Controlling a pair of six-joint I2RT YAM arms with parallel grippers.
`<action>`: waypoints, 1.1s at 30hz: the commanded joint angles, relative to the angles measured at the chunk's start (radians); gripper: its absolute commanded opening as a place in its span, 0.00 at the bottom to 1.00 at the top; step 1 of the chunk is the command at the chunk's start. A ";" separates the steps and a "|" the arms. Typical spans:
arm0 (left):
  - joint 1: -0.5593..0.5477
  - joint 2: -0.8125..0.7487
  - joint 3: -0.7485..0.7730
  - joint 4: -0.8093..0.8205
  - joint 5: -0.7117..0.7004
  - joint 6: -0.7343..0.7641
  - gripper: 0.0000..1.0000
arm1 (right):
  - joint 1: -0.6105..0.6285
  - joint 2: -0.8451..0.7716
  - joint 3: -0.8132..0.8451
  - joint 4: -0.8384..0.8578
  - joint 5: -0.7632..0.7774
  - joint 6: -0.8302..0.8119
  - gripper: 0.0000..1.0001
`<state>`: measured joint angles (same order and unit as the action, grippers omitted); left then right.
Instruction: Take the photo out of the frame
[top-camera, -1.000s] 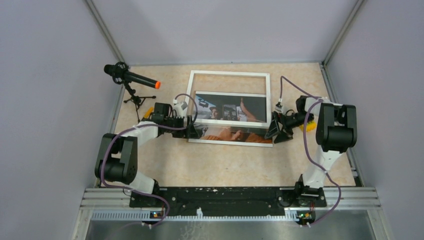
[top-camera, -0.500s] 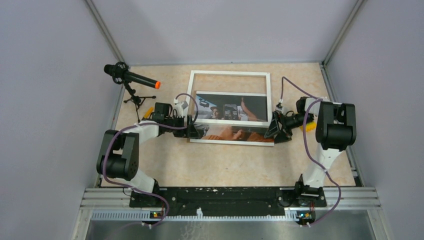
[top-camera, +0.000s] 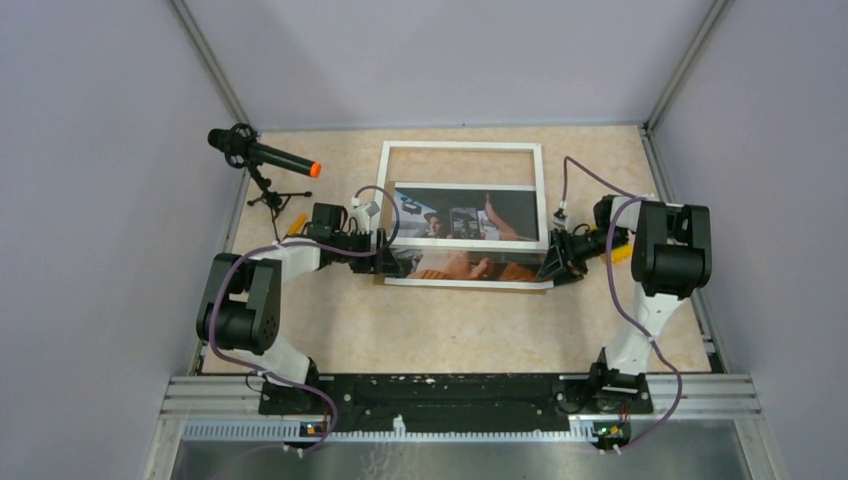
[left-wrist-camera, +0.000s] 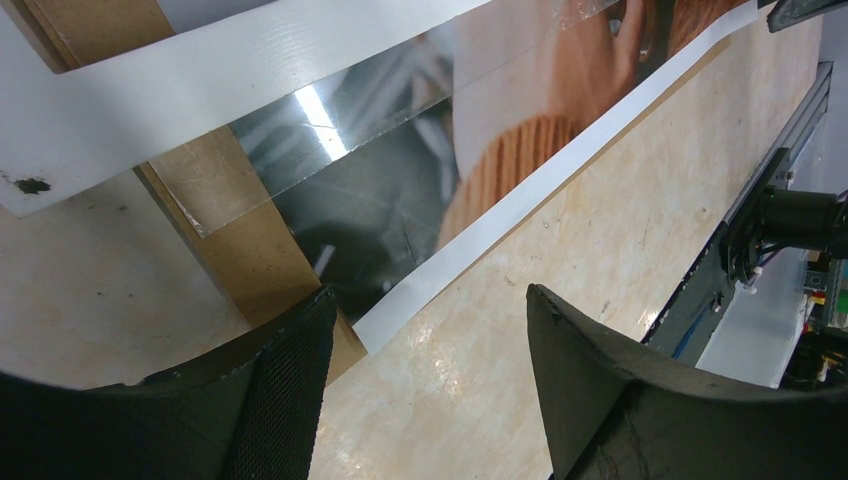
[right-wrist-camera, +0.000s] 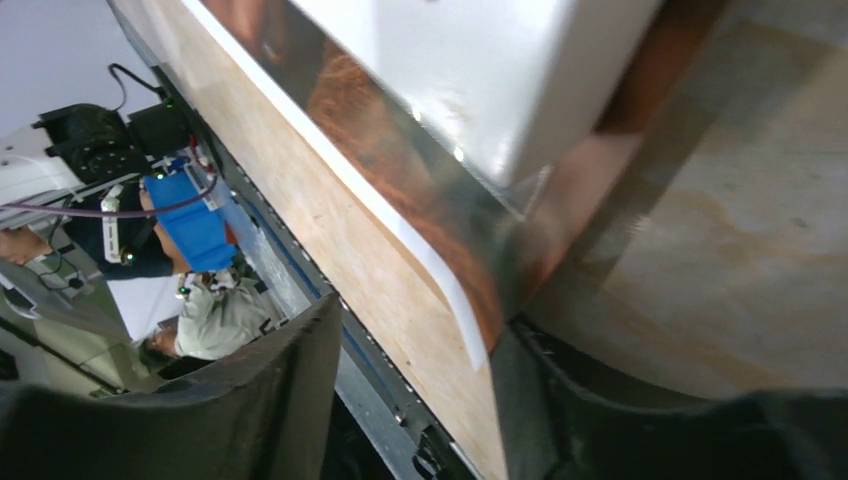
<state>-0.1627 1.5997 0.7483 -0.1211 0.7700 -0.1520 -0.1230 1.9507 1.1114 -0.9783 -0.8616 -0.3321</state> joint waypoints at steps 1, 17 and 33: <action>-0.015 0.027 0.022 -0.008 -0.018 0.035 0.74 | -0.026 0.013 -0.003 0.001 0.044 -0.041 0.45; -0.104 -0.235 -0.004 -0.039 -0.058 0.315 0.84 | -0.039 -0.007 0.047 -0.103 -0.107 -0.116 0.00; -0.560 -0.215 -0.069 0.269 -0.379 0.898 0.89 | -0.078 -0.024 0.073 -0.262 -0.293 -0.279 0.00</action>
<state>-0.6735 1.3556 0.7067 -0.0055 0.4591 0.5629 -0.1825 1.9594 1.1488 -1.1851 -1.0637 -0.5346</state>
